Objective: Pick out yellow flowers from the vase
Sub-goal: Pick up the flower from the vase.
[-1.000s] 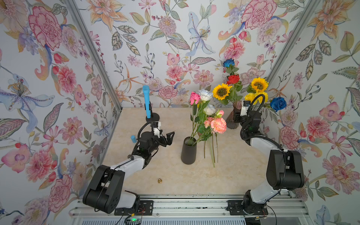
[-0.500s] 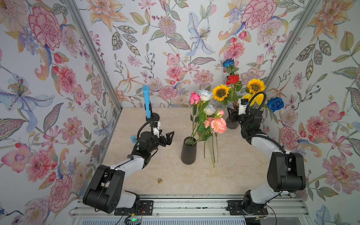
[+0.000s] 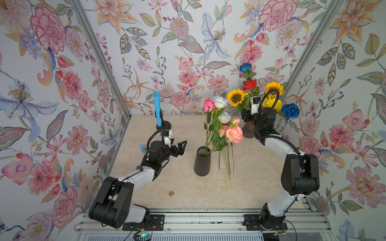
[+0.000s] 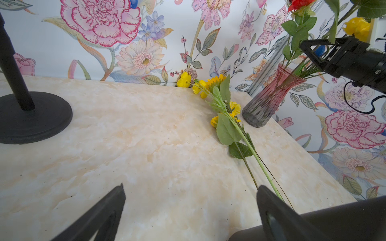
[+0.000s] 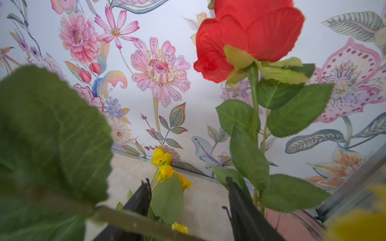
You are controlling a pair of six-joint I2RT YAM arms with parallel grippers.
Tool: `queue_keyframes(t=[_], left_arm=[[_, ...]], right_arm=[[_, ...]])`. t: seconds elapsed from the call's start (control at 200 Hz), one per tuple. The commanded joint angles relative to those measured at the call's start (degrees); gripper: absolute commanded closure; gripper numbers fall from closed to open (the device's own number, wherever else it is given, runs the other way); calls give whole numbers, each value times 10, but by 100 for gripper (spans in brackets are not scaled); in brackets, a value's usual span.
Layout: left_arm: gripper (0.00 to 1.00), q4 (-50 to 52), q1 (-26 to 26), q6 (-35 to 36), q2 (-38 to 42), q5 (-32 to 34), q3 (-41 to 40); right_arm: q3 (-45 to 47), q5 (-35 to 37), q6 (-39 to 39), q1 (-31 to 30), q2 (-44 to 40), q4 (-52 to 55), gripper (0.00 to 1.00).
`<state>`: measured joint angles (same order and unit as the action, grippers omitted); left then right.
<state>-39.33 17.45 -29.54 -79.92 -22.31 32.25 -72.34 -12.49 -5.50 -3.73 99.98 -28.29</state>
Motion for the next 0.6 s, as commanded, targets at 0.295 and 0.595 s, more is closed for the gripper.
queue_keyframes(t=[0.295,0.595], left_arm=[[0,-22,-9,-2,-24,-14,4],[0,-18,-8,0,-15,-13,3]], right_arm=[[-16,55,-51,-17,3,-4,63],[-2,78,-65,-19,-23,3,82]])
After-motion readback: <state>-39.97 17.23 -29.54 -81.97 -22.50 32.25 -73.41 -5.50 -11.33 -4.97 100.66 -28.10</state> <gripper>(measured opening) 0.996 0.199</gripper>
